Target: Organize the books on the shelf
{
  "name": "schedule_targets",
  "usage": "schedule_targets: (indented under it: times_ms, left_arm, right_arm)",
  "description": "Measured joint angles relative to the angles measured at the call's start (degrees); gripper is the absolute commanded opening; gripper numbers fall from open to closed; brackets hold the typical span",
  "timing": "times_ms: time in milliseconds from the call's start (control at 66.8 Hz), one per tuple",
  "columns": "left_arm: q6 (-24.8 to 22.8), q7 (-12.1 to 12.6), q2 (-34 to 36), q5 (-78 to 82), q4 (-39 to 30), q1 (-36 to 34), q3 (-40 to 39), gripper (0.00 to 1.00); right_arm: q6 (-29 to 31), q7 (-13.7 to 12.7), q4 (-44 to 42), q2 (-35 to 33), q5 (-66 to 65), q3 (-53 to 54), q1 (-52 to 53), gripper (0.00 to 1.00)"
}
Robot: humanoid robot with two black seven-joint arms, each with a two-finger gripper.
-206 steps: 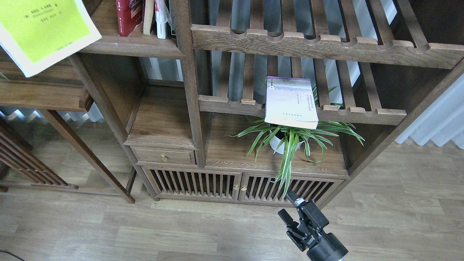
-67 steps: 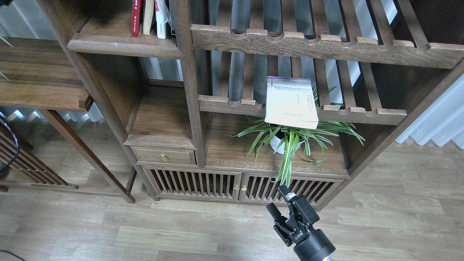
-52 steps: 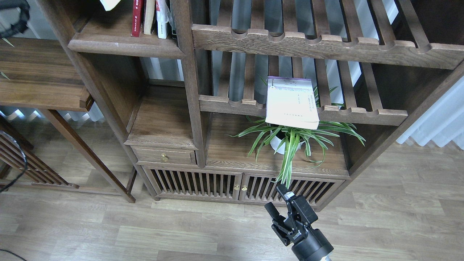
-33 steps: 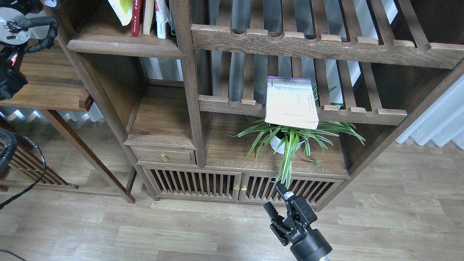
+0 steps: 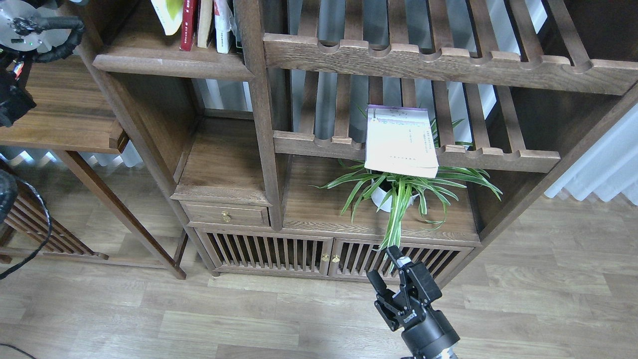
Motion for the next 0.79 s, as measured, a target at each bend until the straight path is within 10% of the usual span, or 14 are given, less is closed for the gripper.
schedule_targets:
  times_ms: [794]
  left_arm:
    - [0.0,-1.0,-0.6,2.3,0.9,0.7,4.0,0.02]
  right_arm:
    - [0.0,-0.2,-0.1,0.3,4.9,1.5,1.4,0.99]
